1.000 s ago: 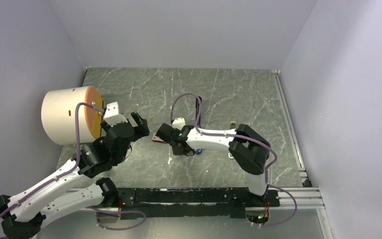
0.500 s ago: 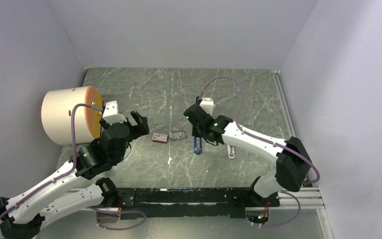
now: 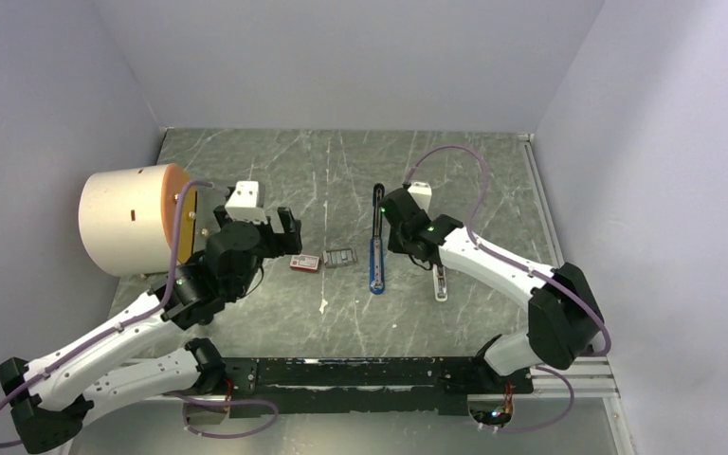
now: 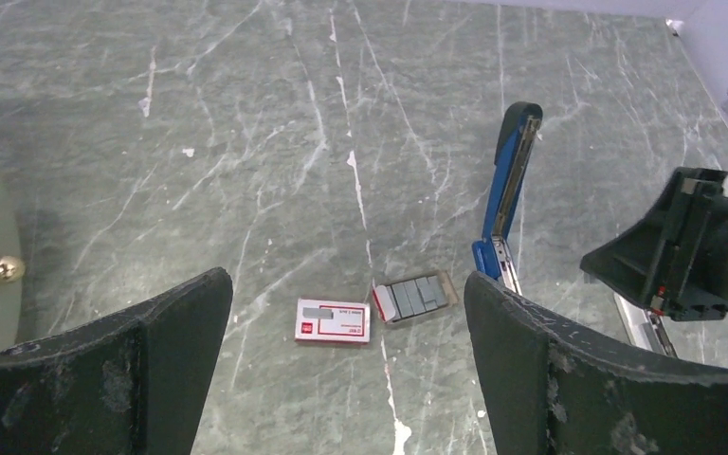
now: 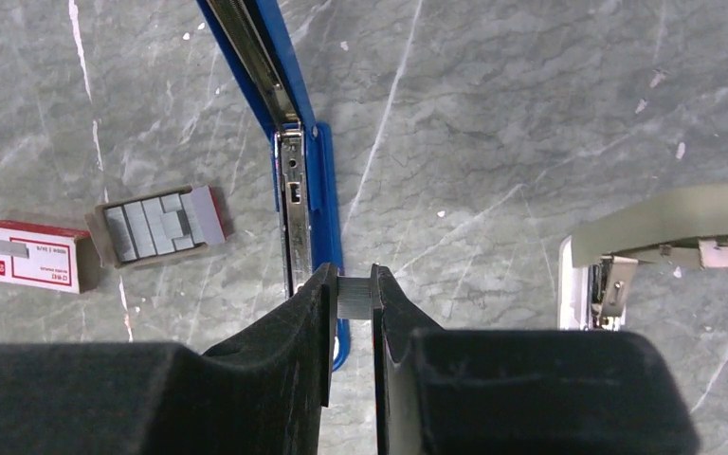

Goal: Load the staples into the stapler

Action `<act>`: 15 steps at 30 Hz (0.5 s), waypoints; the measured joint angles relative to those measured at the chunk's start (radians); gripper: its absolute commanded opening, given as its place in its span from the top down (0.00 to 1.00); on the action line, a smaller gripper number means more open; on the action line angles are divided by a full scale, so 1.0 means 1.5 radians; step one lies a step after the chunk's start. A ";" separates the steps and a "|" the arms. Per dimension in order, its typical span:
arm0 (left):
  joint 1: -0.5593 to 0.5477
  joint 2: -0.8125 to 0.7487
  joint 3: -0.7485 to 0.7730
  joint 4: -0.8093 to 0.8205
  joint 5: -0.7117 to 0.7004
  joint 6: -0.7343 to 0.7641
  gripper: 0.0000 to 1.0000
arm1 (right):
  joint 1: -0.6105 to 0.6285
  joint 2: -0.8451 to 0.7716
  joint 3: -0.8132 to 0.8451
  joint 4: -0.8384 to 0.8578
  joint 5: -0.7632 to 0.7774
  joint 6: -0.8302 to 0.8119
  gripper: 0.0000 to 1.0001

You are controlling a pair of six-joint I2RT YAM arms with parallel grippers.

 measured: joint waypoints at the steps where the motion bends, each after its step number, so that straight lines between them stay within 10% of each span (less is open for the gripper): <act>1: 0.000 0.006 0.000 0.006 0.008 0.003 0.03 | 0.001 0.005 0.000 0.005 -0.004 -0.003 0.80; 15: 0.005 0.057 0.001 0.040 0.053 0.007 0.03 | 0.024 0.065 -0.018 0.082 -0.039 -0.032 0.80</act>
